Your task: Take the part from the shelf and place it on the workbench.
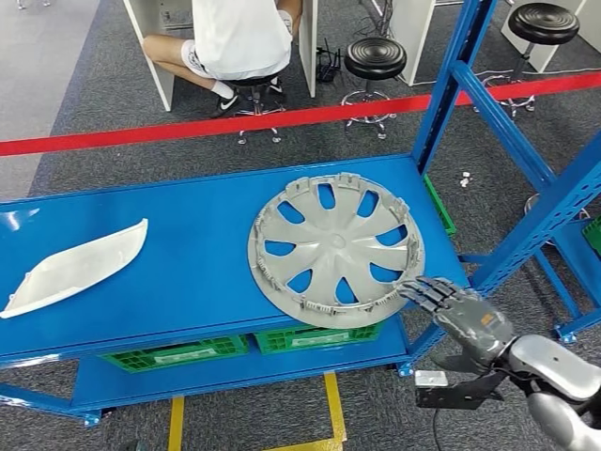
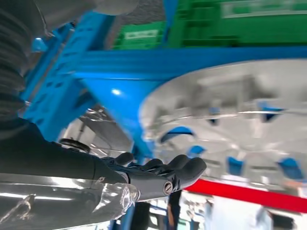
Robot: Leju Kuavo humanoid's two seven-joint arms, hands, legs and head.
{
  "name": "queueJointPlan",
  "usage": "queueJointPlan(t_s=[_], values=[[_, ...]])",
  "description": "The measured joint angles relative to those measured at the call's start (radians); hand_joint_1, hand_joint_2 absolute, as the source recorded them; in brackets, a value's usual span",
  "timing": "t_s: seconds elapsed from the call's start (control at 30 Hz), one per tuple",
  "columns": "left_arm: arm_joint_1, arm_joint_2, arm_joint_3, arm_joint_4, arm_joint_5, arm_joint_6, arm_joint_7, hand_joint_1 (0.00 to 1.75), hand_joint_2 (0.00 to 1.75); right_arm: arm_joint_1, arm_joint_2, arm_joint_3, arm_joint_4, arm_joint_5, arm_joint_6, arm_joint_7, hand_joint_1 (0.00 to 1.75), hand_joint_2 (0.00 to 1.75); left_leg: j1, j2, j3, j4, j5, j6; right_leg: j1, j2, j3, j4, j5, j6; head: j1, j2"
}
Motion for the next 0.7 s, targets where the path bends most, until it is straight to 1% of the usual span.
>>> queueJointPlan(t_s=[0.13, 0.37, 0.5, 0.7], values=[[-0.002, -0.001, 0.001, 0.000, -0.017, -0.001, 0.000, 0.00, 0.00, 0.012, 0.075, 0.075, 0.026, 0.051, -0.050, -0.004, 0.00, 1.75, 0.000, 0.000, 0.000, 0.000, 0.000, 0.000, 0.000, 0.000, 0.000, 0.000, 0.000, 0.000, 0.000, 0.000], [-0.003, -0.005, 0.002, 0.000, -0.041, -0.016, -0.008, 0.00, 0.00, 0.006, 0.168, 0.164, 0.060, 0.128, -0.101, 0.002, 0.00, 1.75, 0.000, 0.000, 0.000, 0.000, 0.001, -0.001, 0.000, 0.000, 0.000, 0.000, 0.000, 0.000, 0.000, 0.000], [-0.013, -0.014, 0.002, 0.000, -0.052, -0.043, -0.052, 0.00, 0.00, -0.055, 0.202, 0.202, 0.073, 0.177, -0.100, 0.032, 0.00, 1.75, 0.000, 0.001, 0.001, 0.000, 0.001, -0.001, 0.000, 0.000, 0.001, 0.000, 0.000, 0.000, 0.000, 0.000], [-0.019, -0.021, 0.002, 0.000, -0.069, -0.046, -0.056, 0.00, 0.00, -0.144, 0.260, 0.242, 0.103, 0.199, -0.113, 0.060, 0.00, 1.75, 0.000, 0.001, 0.003, 0.000, 0.001, -0.001, 0.000, 0.000, 0.002, 0.000, 0.000, 0.000, 0.000, 0.000]])
